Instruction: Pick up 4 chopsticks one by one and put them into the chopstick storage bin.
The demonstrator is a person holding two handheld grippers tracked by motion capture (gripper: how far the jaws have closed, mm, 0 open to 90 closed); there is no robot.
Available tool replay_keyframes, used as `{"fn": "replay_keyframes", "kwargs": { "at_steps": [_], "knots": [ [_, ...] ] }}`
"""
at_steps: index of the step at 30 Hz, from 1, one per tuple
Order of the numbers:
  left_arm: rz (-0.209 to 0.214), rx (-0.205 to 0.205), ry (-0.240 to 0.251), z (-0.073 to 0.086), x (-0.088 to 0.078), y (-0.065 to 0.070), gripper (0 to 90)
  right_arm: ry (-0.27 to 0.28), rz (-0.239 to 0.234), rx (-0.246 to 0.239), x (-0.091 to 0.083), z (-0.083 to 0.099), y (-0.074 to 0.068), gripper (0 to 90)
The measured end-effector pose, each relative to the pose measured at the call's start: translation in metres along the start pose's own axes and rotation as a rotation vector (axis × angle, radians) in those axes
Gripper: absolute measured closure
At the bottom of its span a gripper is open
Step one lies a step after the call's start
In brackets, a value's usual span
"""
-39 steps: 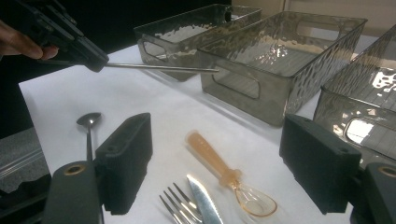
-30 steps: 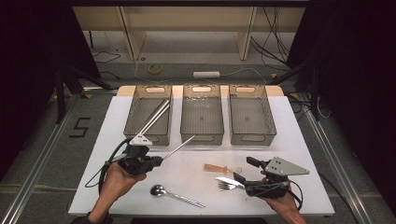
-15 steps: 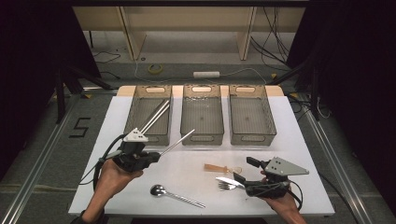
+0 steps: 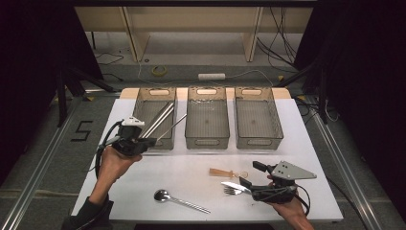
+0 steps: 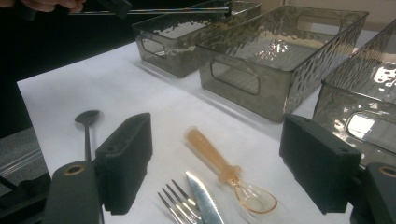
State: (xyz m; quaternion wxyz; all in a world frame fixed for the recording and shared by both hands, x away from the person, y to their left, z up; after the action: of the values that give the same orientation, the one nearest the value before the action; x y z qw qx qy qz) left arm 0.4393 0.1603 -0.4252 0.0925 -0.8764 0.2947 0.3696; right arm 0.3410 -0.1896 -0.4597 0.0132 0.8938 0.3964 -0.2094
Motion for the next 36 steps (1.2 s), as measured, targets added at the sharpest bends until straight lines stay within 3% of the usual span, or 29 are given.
{"fn": "replay_keyframes", "kwargs": {
  "at_steps": [9, 27, 36],
  "knots": [
    [-0.060, -0.039, 0.004, -0.013, 0.015, -0.029, 85.8, 0.003, 0.001, 0.004, 0.000, 0.000, 0.000, 26.5],
    [-0.103, -0.127, 0.009, -0.027, 0.048, -0.075, 85.8, 0.005, -0.002, 0.004, 0.000, -0.001, 0.000, 26.4],
    [-0.133, -0.150, -0.026, -0.025, 0.063, -0.094, 85.8, 0.005, 0.000, 0.004, 0.000, 0.000, 0.001, 26.4]
  ]
}}
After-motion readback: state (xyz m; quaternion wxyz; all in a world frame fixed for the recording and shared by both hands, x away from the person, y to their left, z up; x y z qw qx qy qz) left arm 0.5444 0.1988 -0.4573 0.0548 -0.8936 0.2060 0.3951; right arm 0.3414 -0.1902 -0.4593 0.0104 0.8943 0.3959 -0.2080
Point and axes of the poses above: each handheld gripper's, and its own axes: x roughly forward along the jaws, z roughly out of its underside, y roughly to its right, the point moved 7 cm from there along x, roughly forward along the jaws, and after that the axes turned 3 degrees about x, right-handed, at the moved point
